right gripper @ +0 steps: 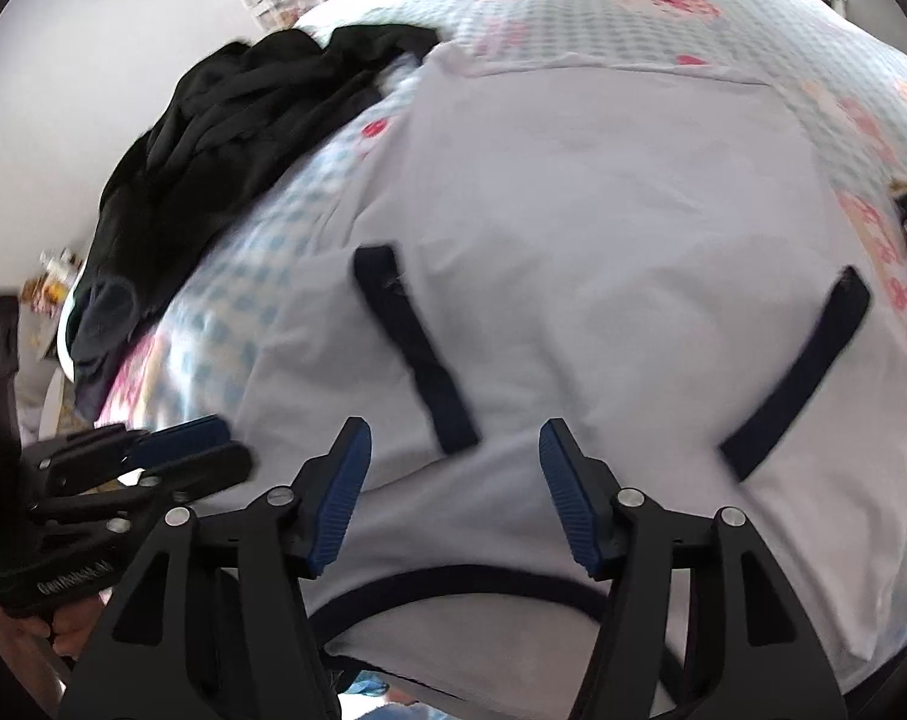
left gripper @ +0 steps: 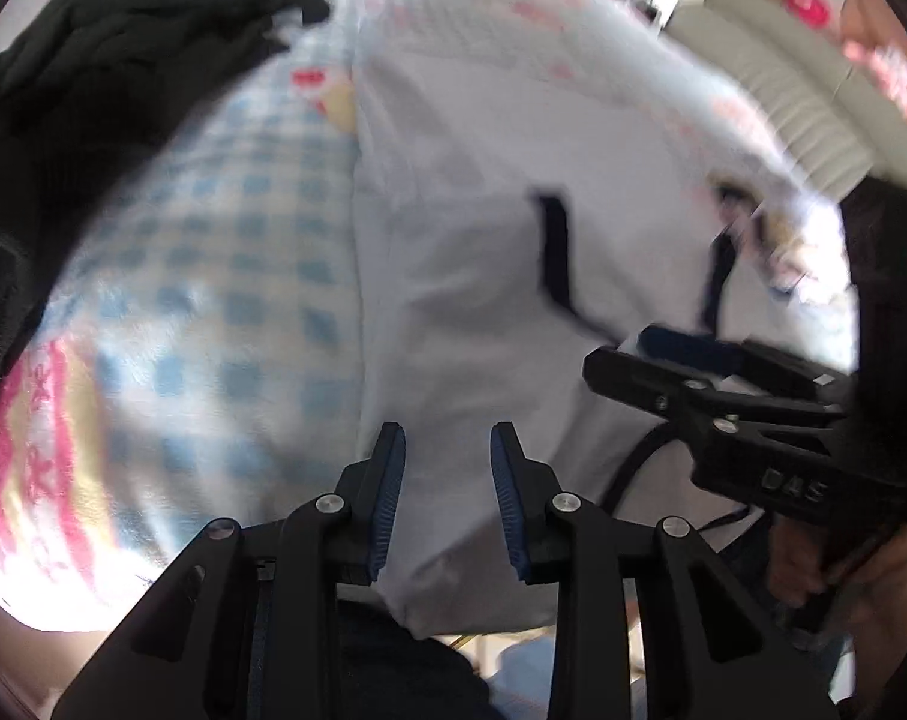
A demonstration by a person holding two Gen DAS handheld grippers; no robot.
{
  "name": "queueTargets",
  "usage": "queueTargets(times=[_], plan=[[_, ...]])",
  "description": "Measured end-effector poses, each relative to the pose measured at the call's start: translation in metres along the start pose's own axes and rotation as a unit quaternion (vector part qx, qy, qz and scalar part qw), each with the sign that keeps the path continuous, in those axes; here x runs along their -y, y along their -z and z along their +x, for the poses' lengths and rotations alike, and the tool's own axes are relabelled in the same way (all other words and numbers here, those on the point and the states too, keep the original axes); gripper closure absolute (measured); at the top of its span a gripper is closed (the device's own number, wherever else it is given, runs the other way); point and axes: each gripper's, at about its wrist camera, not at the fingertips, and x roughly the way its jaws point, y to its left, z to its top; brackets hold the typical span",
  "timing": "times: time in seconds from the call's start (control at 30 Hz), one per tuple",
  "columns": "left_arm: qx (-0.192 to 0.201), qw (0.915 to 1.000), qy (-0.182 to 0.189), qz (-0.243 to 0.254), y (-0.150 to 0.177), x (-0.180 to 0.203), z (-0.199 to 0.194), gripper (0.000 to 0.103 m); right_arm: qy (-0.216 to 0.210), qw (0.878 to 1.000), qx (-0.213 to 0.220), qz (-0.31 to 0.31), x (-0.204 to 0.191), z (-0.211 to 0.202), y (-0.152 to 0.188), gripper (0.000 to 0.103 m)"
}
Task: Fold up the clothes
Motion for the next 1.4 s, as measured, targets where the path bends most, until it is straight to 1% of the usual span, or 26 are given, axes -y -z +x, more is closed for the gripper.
queueTargets(times=[0.03,0.07,0.1,0.13,0.2,0.3,0.37,0.43,0.5,0.6,0.67,0.73,0.8,0.83,0.9,0.97,1.03,1.1,1.13,1.17,1.2,1.3,1.4], plan=[[-0.019,0.9997,-0.015,0.01,0.003,0.0,0.008,0.071,0.006,1.0,-0.01,-0.003,-0.001,0.006,0.001,0.043],[-0.029,0.9993,-0.019,0.016,0.006,-0.001,0.012,0.072,0.012,1.0,-0.019,-0.005,-0.002,0.012,0.002,0.043],[-0.03,0.9993,-0.014,0.017,0.009,-0.004,0.011,0.072,0.016,1.0,-0.024,-0.005,0.0,0.015,0.004,0.043],[-0.028,0.9995,-0.01,0.01,0.011,-0.009,0.007,0.072,0.014,1.0,-0.025,0.003,0.006,0.017,0.005,0.046],[-0.025,0.9997,-0.003,-0.004,0.015,-0.019,0.0,0.069,0.009,1.0,-0.019,0.015,0.013,0.014,0.003,0.048],[0.005,0.9994,0.012,-0.031,0.009,-0.032,-0.012,0.069,0.002,1.0,0.001,0.029,0.02,0.003,-0.003,0.048],[0.031,0.9986,0.02,-0.038,-0.004,-0.033,-0.018,0.069,-0.003,0.999,0.015,0.039,0.025,-0.004,-0.006,0.043],[0.057,0.9973,0.028,-0.038,-0.018,-0.032,-0.022,0.069,-0.007,0.998,0.027,0.047,0.029,-0.011,-0.01,0.043],[0.066,0.9964,0.037,-0.04,-0.041,-0.031,-0.011,0.069,-0.011,0.999,0.028,0.044,0.027,-0.01,-0.018,0.043],[0.056,0.9974,0.04,-0.023,-0.059,-0.029,0.007,0.069,-0.007,0.999,0.024,0.028,0.02,-0.001,-0.028,0.043],[0.041,0.9989,0.018,-0.01,-0.065,-0.027,0.015,0.069,-0.01,1.0,0.02,0.017,0.015,0.005,-0.033,0.043],[0.029,0.9993,-0.018,-0.013,-0.07,-0.032,0.023,0.067,-0.015,1.0,0.01,0.008,0.01,0.016,-0.034,0.042],[0.033,0.9986,-0.004,-0.04,-0.072,-0.047,0.016,0.067,-0.008,1.0,-0.001,-0.003,0.008,0.026,-0.032,0.042],[0.043,0.9977,0.012,-0.051,-0.073,-0.052,0.01,0.067,-0.002,1.0,-0.005,-0.009,0.008,0.03,-0.03,0.042],[0.065,0.9943,0.045,-0.072,-0.076,-0.063,-0.001,0.069,-0.009,1.0,-0.002,-0.004,0.011,0.028,-0.03,0.042],[0.077,0.9925,0.06,-0.074,-0.087,-0.068,-0.003,0.069,-0.02,1.0,0.002,0.009,0.015,0.025,-0.034,0.042],[0.068,0.9936,0.055,-0.071,-0.102,-0.071,0.008,0.069,-0.023,1.0,0.007,0.014,0.016,0.023,-0.04,0.042],[0.044,0.9949,0.056,-0.071,-0.113,-0.071,0.027,0.069,-0.026,0.999,0.013,0.017,0.016,0.021,-0.044,0.042],[0.029,0.996,0.051,-0.067,-0.114,-0.069,0.037,0.069,-0.025,0.999,0.012,0.016,0.015,0.023,-0.045,0.04],[0.015,0.9976,0.035,-0.058,-0.113,-0.066,0.044,0.068,-0.024,1.0,0.01,0.015,0.015,0.025,-0.046,0.04],[0.005,0.9989,0.005,-0.046,-0.112,-0.064,0.051,0.068,-0.019,1.0,0.004,0.012,0.015,0.03,-0.045,0.04],[0.014,0.9979,-0.031,-0.056,-0.104,-0.071,0.046,0.069,-0.014,1.0,-0.003,0.006,0.018,0.036,-0.042,0.04],[0.028,0.9962,-0.022,-0.079,-0.099,-0.084,0.033,0.069,-0.024,1.0,-0.004,0.013,0.023,0.032,-0.043,0.04]])
